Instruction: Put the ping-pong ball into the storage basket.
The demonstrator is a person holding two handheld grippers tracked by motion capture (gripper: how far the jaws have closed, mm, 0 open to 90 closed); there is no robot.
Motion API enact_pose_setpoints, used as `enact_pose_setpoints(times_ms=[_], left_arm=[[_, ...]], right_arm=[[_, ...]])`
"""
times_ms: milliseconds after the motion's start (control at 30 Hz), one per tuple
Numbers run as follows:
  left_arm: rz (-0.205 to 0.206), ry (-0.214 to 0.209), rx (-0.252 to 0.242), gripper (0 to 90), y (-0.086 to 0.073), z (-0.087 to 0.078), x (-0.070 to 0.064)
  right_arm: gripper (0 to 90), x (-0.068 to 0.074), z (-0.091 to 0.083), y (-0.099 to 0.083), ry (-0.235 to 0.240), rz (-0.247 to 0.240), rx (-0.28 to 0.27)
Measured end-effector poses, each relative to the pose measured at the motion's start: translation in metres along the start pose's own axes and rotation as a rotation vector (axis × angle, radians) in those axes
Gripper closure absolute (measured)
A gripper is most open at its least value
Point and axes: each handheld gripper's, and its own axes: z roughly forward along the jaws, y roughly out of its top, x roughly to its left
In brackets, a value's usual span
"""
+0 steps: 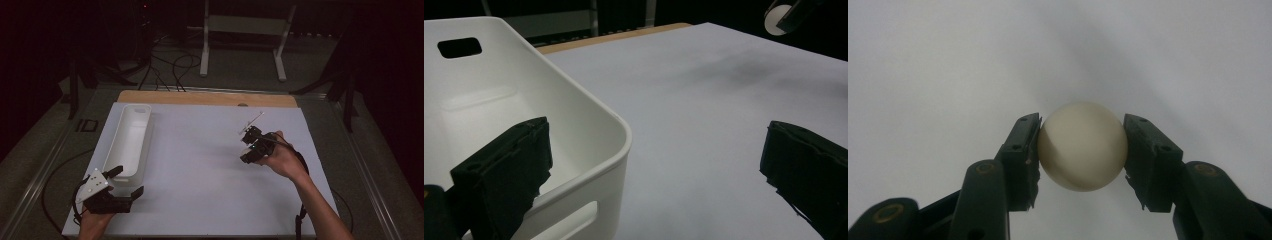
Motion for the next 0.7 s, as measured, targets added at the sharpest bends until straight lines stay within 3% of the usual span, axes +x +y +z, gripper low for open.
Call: enact_pose_setpoints(times_ms=[700], left_arm=[[-0.004,-0.006,0.0,0.9,0.0,0.0,0.001]], right_arm=[[50.3,-0.001,-0.004,0.019,0.017,0.004,0.0]])
